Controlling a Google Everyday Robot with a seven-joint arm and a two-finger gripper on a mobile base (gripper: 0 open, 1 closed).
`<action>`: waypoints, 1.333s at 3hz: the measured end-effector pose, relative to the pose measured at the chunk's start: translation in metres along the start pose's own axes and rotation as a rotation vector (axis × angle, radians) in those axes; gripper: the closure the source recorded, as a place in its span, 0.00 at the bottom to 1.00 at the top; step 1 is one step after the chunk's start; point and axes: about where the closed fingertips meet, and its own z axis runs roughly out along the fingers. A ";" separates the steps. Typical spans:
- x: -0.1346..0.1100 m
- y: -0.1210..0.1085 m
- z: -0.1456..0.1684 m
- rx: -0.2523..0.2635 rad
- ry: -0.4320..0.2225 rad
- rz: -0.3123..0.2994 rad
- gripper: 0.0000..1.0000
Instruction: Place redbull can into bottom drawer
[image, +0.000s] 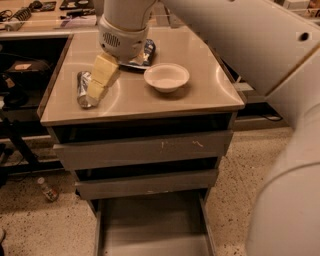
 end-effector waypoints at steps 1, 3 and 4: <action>-0.006 -0.001 0.000 0.002 -0.018 -0.003 0.00; -0.050 -0.001 0.027 -0.047 -0.053 0.041 0.00; -0.076 -0.009 0.034 -0.049 -0.048 0.060 0.00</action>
Offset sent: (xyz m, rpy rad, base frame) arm 0.0137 0.0434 -0.0147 0.1150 0.0434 -0.0252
